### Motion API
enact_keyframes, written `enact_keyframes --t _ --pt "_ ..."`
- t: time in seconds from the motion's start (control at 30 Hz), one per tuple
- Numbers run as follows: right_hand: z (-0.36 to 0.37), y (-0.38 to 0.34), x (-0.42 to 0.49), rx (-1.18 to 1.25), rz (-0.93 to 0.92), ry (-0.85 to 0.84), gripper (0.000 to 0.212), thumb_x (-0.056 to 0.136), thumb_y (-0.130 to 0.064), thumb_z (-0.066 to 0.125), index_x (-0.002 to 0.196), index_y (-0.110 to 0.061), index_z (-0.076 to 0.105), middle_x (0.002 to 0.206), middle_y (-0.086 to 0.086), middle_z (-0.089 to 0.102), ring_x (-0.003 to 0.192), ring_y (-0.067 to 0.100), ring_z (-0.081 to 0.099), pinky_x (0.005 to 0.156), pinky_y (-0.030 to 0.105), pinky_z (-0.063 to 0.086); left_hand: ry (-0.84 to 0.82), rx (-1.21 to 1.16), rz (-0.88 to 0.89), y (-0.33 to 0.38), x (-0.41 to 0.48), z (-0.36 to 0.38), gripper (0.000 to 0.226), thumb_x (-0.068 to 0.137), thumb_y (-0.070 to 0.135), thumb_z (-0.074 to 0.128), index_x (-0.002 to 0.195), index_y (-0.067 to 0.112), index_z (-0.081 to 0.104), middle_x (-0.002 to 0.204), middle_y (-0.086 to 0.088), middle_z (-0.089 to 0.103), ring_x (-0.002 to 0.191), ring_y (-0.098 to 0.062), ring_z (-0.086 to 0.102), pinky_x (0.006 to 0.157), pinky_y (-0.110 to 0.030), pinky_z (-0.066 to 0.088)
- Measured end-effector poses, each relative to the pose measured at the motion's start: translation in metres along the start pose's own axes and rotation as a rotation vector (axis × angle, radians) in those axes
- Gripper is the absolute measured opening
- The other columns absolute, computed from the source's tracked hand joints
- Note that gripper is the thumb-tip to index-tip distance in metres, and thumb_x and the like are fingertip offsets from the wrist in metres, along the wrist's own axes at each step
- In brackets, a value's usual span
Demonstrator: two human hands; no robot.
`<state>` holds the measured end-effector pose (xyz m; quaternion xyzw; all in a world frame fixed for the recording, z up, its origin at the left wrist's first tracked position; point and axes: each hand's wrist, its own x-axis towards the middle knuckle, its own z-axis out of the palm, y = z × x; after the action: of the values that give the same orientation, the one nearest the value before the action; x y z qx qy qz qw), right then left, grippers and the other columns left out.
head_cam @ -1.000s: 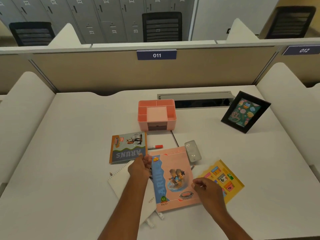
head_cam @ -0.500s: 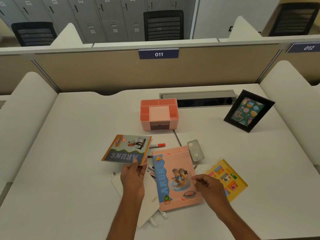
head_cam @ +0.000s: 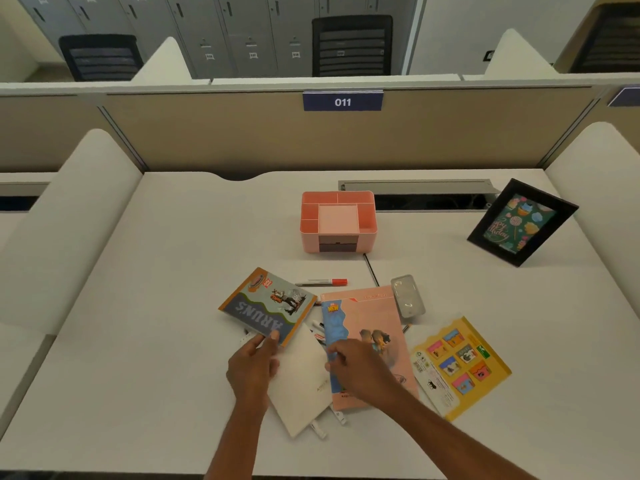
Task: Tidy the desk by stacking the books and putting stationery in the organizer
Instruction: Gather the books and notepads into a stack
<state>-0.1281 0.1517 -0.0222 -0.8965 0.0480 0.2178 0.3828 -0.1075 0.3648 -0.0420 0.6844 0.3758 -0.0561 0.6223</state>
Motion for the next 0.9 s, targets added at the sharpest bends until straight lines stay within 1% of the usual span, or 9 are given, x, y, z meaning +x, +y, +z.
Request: enact_keyframes --t 0.1,0.17,0.27,0.33,0.4,0.5,0.6,0.7,0.9 --pt "0.011 -0.017 0.012 -0.141 0.051 -0.038 0.046 0.094 -0.044 0.065 0.138 -0.028 0.062 0.125 0.001 0.068 0.114 0.023 0.065 0.086 0.034 0.048 0.079 0.297 0.131 -0.016 0.001 -0.012 0.037 0.086 0.049 0.080 0.115 0.026 0.080 0.097 -0.001 0.080 0.089 -0.023 0.072 0.095 -0.043 0.058" --pt "0.016 -0.025 0.017 -0.234 0.057 -0.032 0.040 0.095 -0.046 0.062 0.129 -0.026 0.063 0.119 0.002 0.068 0.111 0.026 0.065 0.077 0.033 0.045 0.129 0.383 0.143 -0.026 -0.004 -0.017 0.033 0.090 0.041 0.078 0.120 0.024 0.077 0.103 -0.005 0.075 0.097 -0.024 0.068 0.097 -0.041 0.054" --pt "0.021 -0.031 0.022 -0.262 0.089 -0.007 0.030 0.097 -0.045 0.059 0.116 -0.021 0.065 0.110 0.003 0.069 0.105 0.027 0.066 0.071 0.033 0.040 0.186 0.253 0.011 -0.032 -0.020 -0.018 0.036 0.093 0.029 0.076 0.128 0.026 0.068 0.116 -0.008 0.067 0.104 -0.025 0.064 0.096 -0.040 0.053" --pt "0.022 -0.033 0.025 -0.231 0.123 0.009 0.026 0.096 -0.043 0.060 0.107 -0.020 0.067 0.105 0.003 0.070 0.101 0.026 0.067 0.070 0.032 0.040 0.168 0.104 -0.126 -0.031 -0.030 -0.016 0.042 0.094 0.024 0.075 0.133 0.024 0.061 0.112 -0.003 0.065 0.105 -0.027 0.066 0.099 -0.047 0.056" --pt "0.023 -0.034 0.028 -0.179 0.153 0.007 0.024 0.094 -0.042 0.062 0.097 -0.019 0.067 0.099 0.003 0.070 0.096 0.025 0.067 0.069 0.032 0.042 0.154 0.016 -0.181 -0.034 -0.034 -0.015 0.034 0.094 0.021 0.075 0.125 0.022 0.062 0.102 0.003 0.065 0.102 -0.028 0.068 0.098 -0.050 0.057" --pt "0.021 -0.033 0.033 -0.074 0.178 -0.007 0.026 0.090 -0.039 0.067 0.088 -0.014 0.069 0.089 0.004 0.071 0.087 0.024 0.067 0.070 0.035 0.049 0.120 -0.042 -0.199 -0.032 -0.036 -0.018 0.010 0.097 0.017 0.069 0.107 0.016 0.067 0.102 -0.003 0.073 0.096 -0.029 0.070 0.093 -0.050 0.060" --pt "0.016 -0.032 0.036 0.037 0.174 -0.012 0.023 0.089 -0.032 0.067 0.086 -0.011 0.075 0.091 0.005 0.074 0.090 0.023 0.070 0.073 0.037 0.054 0.034 -0.206 -0.226 -0.018 -0.044 -0.022 0.017 0.100 0.008 0.065 0.116 0.010 0.070 0.107 -0.010 0.076 0.100 -0.032 0.072 0.088 -0.048 0.061" --pt "0.010 -0.035 0.033 0.110 0.157 -0.030 0.021 0.094 -0.028 0.064 0.091 -0.018 0.082 0.097 -0.005 0.077 0.090 0.012 0.068 0.076 0.032 0.054 0.014 -0.295 -0.171 0.003 -0.059 -0.026 0.021 0.099 0.008 0.067 0.120 0.011 0.069 0.110 -0.011 0.076 0.102 -0.032 0.073 0.087 -0.047 0.061" --pt "0.010 -0.030 0.028 0.205 0.173 -0.069 0.022 0.094 -0.037 0.068 0.092 -0.020 0.080 0.095 -0.008 0.076 0.088 0.009 0.068 0.075 0.031 0.052 -0.017 -0.307 -0.096 0.024 -0.085 -0.033 0.030 0.098 0.012 0.071 0.127 0.015 0.064 0.113 -0.010 0.075 0.102 -0.031 0.074 0.084 -0.048 0.062"
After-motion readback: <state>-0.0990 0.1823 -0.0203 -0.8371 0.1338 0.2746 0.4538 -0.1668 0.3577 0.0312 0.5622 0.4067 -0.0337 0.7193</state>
